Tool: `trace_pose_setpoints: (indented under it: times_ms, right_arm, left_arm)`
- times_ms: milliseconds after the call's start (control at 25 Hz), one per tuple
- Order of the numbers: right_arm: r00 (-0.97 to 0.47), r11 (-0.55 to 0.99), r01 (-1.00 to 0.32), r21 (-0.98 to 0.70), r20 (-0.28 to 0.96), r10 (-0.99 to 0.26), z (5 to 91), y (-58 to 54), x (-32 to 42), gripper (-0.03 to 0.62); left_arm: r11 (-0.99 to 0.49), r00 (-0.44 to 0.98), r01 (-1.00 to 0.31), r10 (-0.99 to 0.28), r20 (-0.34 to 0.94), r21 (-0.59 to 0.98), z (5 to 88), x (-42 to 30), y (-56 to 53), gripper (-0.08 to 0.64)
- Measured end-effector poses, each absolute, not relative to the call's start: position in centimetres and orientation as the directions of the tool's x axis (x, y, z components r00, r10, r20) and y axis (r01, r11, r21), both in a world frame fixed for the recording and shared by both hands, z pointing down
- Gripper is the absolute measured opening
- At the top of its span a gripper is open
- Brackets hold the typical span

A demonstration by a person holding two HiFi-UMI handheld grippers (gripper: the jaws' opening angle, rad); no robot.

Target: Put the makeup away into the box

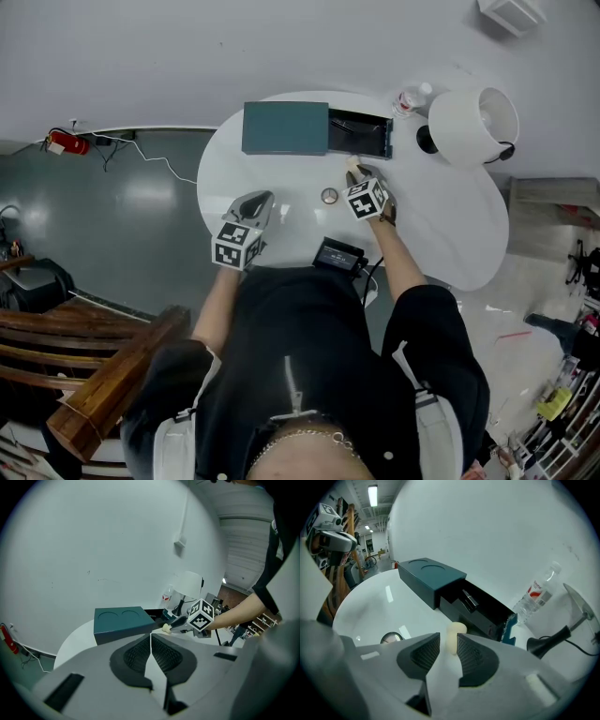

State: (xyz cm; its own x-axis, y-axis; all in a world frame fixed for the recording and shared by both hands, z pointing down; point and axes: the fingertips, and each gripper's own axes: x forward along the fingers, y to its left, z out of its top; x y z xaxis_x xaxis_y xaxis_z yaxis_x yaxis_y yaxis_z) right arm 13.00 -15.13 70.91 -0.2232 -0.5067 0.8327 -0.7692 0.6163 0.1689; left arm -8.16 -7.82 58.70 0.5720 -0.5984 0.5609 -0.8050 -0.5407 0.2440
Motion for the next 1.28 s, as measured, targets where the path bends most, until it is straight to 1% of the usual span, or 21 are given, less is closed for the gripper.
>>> trace_pose_setpoints:
  times_ms: [120,360,480,560,640,800,1080,1280]
  right_arm:
    - [-0.199,0.583,-0.794,0.171,0.834,-0.515,71.2,-15.4,13.9,0.12]
    - [-0.2,0.581,-0.803,0.137,0.855,-0.478,72.2,-15.2,14.2,0.158]
    - [-0.187,0.573,-0.809,0.131,0.867,-0.462,73.0,-15.4,14.4,0.16]
    - [-0.179,0.566,-0.813,0.133,0.869,-0.462,73.2,-15.6,14.6,0.15]
    - [-0.17,0.562,-0.815,0.138,0.871,-0.46,73.1,-15.7,14.8,0.123]
    - [-0.176,0.565,-0.814,0.136,0.869,-0.462,72.8,-15.7,15.0,0.103]
    - [-0.203,0.569,-0.812,0.133,0.849,-0.487,71.0,-15.2,15.2,0.092]
    - [-0.226,0.583,-0.798,0.156,0.818,-0.529,68.3,-15.1,15.2,0.092]
  left_arm:
    - [-0.534,0.566,-0.81,-0.602,0.563,0.242,58.8,-8.5,-7.8,0.014]
    - [-0.538,0.566,-0.808,-0.597,0.569,0.24,58.9,-8.3,-7.7,0.014]
    - [-0.536,0.562,-0.81,-0.598,0.571,0.237,59.0,-8.3,-7.8,0.014]
    - [-0.533,0.56,-0.812,-0.599,0.572,0.237,58.9,-8.5,-7.8,0.014]
    - [-0.531,0.559,-0.813,-0.599,0.573,0.239,58.9,-8.6,-7.8,0.014]
    - [-0.53,0.56,-0.814,-0.601,0.57,0.24,58.8,-8.6,-7.9,0.014]
    - [-0.539,0.569,-0.807,-0.597,0.566,0.242,58.8,-8.3,-8.0,0.014]
    - [-0.549,0.574,-0.802,-0.596,0.561,0.237,58.8,-8.1,-8.1,0.014]
